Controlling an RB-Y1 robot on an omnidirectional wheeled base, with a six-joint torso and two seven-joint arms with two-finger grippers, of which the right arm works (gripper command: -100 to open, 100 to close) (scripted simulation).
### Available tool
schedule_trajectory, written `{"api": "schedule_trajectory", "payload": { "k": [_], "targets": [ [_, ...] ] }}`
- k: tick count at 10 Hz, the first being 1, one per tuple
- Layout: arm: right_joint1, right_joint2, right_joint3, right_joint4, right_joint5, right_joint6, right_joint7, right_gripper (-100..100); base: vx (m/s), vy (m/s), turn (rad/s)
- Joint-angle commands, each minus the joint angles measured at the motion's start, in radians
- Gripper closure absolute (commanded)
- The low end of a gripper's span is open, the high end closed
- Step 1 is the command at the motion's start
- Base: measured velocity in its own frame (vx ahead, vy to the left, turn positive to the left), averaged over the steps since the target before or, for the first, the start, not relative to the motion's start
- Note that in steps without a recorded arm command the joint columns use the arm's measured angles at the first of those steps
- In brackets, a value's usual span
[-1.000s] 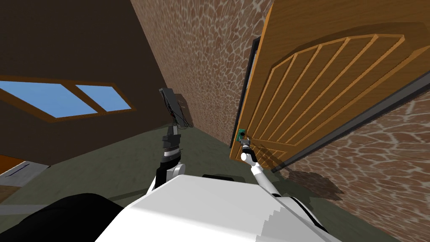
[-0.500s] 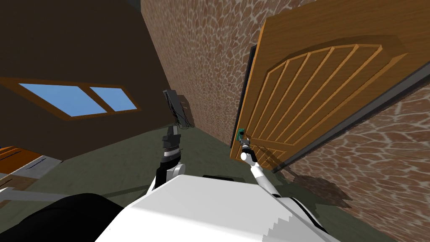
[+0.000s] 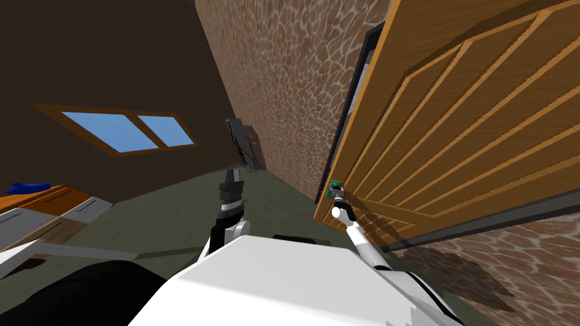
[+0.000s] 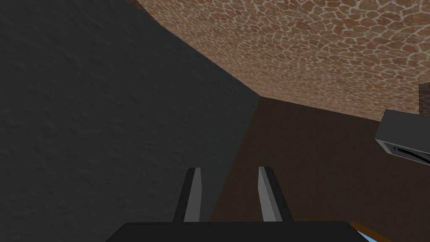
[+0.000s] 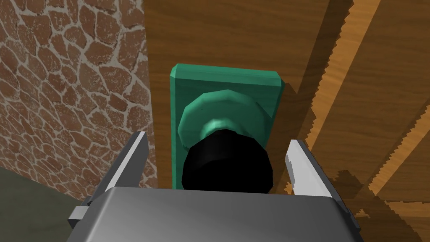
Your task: Pull the door open
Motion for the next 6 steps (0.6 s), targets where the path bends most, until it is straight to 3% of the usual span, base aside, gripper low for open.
{"api": "schedule_trajectory", "payload": {
  "k": [1, 2, 6],
  "targets": [
    [0.0, 0.0, 0.0, 0.0, 0.0, 0.0, 0.0, -100, 0.076, -0.008, 0.018],
    [0.0, 0.0, 0.0, 0.0, 0.0, 0.0, 0.0, 100, -0.006, -0.004, -0.035],
    [0.0, 0.0, 0.0, 0.0, 0.0, 0.0, 0.0, 100, -0.017, 0.0, 0.006]
  ]
}}
